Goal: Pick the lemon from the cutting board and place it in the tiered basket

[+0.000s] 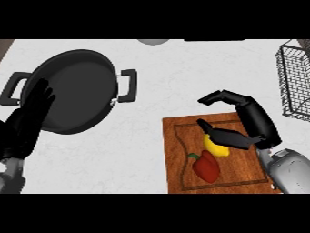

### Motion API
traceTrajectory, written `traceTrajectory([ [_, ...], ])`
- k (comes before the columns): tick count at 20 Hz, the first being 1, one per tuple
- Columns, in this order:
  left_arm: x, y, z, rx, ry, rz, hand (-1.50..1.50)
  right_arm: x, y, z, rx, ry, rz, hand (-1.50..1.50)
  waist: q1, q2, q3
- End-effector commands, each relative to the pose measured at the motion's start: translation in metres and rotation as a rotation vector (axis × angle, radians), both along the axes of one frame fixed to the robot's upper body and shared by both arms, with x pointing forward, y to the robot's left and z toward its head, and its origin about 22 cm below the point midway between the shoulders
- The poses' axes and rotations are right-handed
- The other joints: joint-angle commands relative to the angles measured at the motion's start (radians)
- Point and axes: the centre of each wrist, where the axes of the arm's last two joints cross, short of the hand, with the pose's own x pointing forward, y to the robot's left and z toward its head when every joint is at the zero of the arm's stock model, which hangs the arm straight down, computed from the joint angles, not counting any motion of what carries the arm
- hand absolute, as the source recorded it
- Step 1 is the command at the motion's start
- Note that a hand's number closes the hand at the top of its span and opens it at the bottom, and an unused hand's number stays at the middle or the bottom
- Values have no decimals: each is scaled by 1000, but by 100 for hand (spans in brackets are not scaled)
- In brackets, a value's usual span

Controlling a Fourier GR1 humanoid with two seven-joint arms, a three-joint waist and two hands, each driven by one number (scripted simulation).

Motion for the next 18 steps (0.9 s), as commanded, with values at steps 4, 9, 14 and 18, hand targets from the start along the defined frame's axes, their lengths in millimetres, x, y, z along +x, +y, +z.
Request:
traceTrajectory([
  [4, -8, 3, -23, -7, 59, -106, 0, -51, 20, -17, -26, -131, -40, -150, 13, 4, 2],
  [9, -6, 14, -17, 11, 58, -64, 0, -44, -20, 24, -364, -248, -35, -150, 6, -1, 0],
  [14, -4, 5, -10, -3, 62, -81, 0, -48, -44, 68, -810, -218, 7, -150, 2, -10, -3],
  [18, -12, 9, -23, 8, 78, -71, 0, -71, -36, 74, -1099, -52, 156, -150, 13, -8, -5],
])
